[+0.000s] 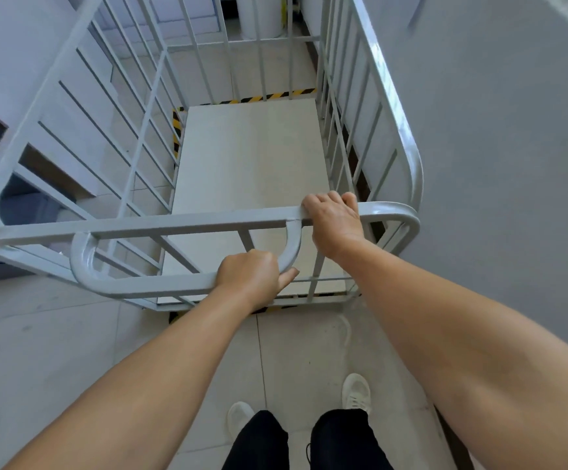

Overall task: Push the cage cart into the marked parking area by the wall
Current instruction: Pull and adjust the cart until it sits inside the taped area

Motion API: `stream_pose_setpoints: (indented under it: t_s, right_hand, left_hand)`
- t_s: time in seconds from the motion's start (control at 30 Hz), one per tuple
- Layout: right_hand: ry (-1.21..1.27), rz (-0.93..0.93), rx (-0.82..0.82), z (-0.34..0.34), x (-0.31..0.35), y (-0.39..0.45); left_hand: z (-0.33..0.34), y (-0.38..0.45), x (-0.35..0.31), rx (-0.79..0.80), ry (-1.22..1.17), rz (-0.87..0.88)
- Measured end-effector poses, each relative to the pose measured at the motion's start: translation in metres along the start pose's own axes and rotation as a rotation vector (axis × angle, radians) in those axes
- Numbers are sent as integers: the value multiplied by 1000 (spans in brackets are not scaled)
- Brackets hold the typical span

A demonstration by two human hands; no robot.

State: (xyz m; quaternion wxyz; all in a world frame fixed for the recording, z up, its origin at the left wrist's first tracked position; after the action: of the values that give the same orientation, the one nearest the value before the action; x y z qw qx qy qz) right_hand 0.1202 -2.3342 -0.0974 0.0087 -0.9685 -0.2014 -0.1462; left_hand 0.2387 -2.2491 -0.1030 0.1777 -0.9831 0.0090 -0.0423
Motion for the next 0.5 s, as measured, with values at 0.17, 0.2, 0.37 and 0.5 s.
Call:
stream_pose_setpoints:
  t_s: [0.17, 0.2, 0.37, 0.5]
  right_hand:
    - [0, -16, 0, -7, -22, 9]
    - [-7, -18, 0, -9, -28, 11]
    - [-33, -18, 13, -19, -65, 25]
    - [-50, -15, 18, -25, -96, 38]
  left_hand:
    - [-8, 14, -20, 21, -26, -9]
    - [-10, 18, -25, 25, -31, -8]
    - [-24, 37, -59, 26, -61, 9]
    - [-32, 56, -85, 39, -98, -2]
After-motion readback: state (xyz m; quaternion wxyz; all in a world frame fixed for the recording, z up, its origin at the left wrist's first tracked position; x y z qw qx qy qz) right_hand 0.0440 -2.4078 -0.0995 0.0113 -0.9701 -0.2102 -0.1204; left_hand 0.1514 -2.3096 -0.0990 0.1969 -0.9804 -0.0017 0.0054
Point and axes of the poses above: each hand's wrist, its own y-axis towards the middle knuckle, its own z-axis out of the palm, x = y × z, the point moved 5 cm from there along y, towards the middle knuckle, and after that the axes turned 3 degrees about y, right-handed, at the moved point
